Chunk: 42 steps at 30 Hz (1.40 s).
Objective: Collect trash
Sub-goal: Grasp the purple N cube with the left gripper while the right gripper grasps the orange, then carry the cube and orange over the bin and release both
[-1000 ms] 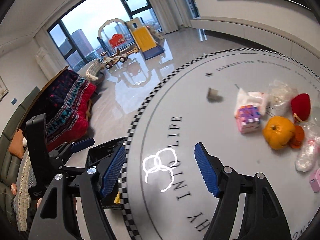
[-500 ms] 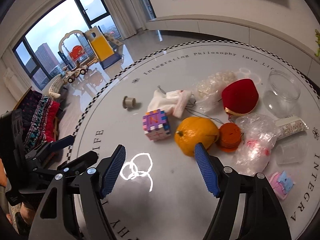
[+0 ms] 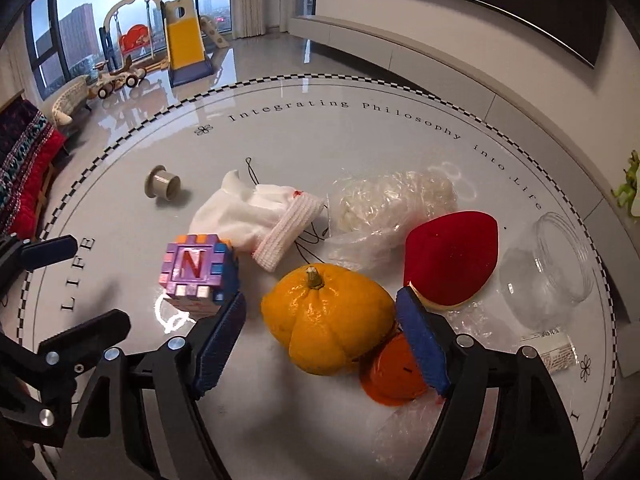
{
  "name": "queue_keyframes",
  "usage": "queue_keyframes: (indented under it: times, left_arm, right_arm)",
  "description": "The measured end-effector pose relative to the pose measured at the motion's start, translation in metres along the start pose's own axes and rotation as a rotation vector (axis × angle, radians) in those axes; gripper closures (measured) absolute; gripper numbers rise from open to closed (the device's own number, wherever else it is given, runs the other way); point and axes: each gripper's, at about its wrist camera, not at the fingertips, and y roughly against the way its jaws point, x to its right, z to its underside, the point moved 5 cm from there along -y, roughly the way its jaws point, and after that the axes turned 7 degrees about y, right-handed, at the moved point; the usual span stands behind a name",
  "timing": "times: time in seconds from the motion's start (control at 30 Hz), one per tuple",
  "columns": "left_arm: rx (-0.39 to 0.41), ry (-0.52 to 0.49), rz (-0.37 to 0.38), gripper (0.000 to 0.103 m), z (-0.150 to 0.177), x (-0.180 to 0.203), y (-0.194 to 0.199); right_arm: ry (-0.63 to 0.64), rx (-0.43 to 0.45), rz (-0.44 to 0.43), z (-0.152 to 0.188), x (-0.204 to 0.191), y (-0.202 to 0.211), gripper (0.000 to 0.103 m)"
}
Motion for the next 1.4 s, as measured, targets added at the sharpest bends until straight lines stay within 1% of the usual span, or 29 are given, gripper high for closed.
queue_keyframes:
  times: [0.03,0.1,0.13,0.23,0.33,0.37,0.4,0.43,0.47,0.57,0.67,0.87,0.97,1.07,1.17,1.4]
  left_arm:
    - [-0.001,0.004,0.001,0.006,-0.001,0.002,-0.002]
    - [-0.006,0.008,0.007,0.006,-0.004,0.007,-0.006]
    - [-0.007,0.007,0.011,0.006,-0.005,0.011,-0.008]
    - [-0.013,-0.01,0.002,0.006,-0.009,0.027,-0.018]
    - [-0.015,-0.019,-0.033,0.007,-0.014,0.041,-0.03]
    - [-0.016,-0.019,-0.04,0.014,-0.015,0.043,-0.033]
    - [-0.028,-0.016,-0.047,0.03,-0.017,0.046,-0.038]
    - [-0.05,-0.004,-0.036,0.037,-0.017,0.048,-0.044]
    - [-0.072,0.014,-0.023,0.048,-0.017,0.048,-0.048]
    - [-0.073,0.024,-0.026,0.049,-0.017,0.049,-0.05]
    - [-0.077,0.033,0.013,0.049,-0.01,0.046,-0.04]
    - [-0.033,0.011,0.015,0.049,0.007,0.027,0.003]
    - [-0.015,0.017,0.009,0.049,0.018,0.013,0.024]
    - [-0.001,0.014,-0.014,0.049,0.031,-0.004,0.045]
    - [0.019,0.032,-0.034,0.049,0.045,-0.025,0.067]
    - [0.049,0.092,-0.111,0.049,0.081,-0.086,0.113]
  right_arm:
    - [-0.005,-0.002,-0.009,0.0,0.004,-0.001,0.036]
    - [-0.048,-0.007,-0.049,0.0,0.012,0.003,0.045]
    - [-0.071,0.0,-0.072,0.001,0.016,0.008,0.047]
    - [-0.142,0.044,-0.106,0.002,0.028,0.028,0.047]
    - [-0.197,0.076,-0.12,0.004,0.039,0.044,0.047]
    - [-0.214,0.081,-0.133,0.005,0.042,0.047,0.047]
    - [-0.224,0.084,-0.142,0.005,0.043,0.049,0.047]
    - [-0.231,0.087,-0.146,0.006,0.045,0.052,0.047]
    - [-0.231,0.089,-0.146,0.006,0.044,0.053,0.047]
    - [-0.236,0.094,-0.149,0.008,0.042,0.061,0.047]
    - [-0.241,0.097,-0.168,0.011,0.038,0.068,0.047]
    - [-0.241,0.105,-0.199,0.015,0.013,0.087,0.047]
    - [-0.236,0.111,-0.222,0.017,-0.009,0.1,0.047]
    - [-0.225,0.113,-0.249,0.02,-0.032,0.111,0.047]
    - [-0.209,0.111,-0.285,0.021,-0.062,0.12,0.047]
    - [-0.125,0.098,-0.377,0.019,-0.146,0.134,0.047]
